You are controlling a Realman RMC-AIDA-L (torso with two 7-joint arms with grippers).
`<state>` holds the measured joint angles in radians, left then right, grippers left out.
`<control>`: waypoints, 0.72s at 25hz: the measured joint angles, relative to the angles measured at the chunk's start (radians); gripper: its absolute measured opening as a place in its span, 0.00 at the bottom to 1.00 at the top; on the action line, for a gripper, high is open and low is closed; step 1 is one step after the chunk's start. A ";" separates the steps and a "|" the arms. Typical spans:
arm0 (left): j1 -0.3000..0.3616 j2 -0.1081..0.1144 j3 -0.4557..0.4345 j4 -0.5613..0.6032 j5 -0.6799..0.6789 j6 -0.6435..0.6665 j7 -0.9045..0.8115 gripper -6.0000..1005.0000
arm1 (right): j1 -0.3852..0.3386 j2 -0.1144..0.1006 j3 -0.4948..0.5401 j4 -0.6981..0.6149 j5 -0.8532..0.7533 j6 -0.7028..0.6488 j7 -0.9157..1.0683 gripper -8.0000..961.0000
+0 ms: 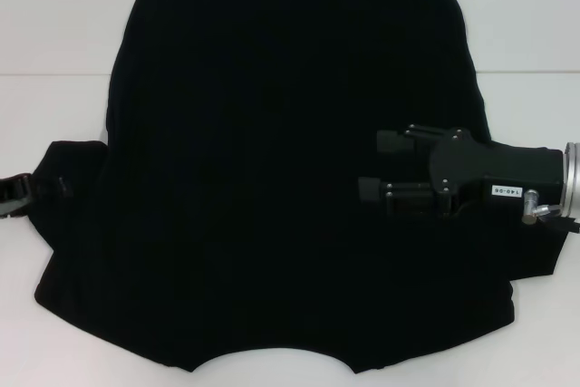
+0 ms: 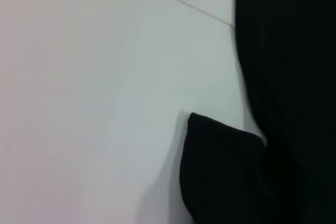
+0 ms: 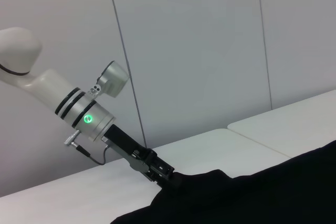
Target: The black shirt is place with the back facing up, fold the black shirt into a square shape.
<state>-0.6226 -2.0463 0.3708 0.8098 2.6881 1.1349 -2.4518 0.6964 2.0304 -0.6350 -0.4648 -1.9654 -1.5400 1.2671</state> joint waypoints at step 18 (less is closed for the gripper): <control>-0.004 -0.008 0.049 -0.001 0.006 -0.048 0.007 0.32 | 0.000 -0.001 0.012 0.000 0.002 -0.002 0.000 0.93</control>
<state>-0.6267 -2.0539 0.4201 0.8084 2.6941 1.0867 -2.4451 0.6964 2.0299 -0.6227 -0.4648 -1.9634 -1.5417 1.2667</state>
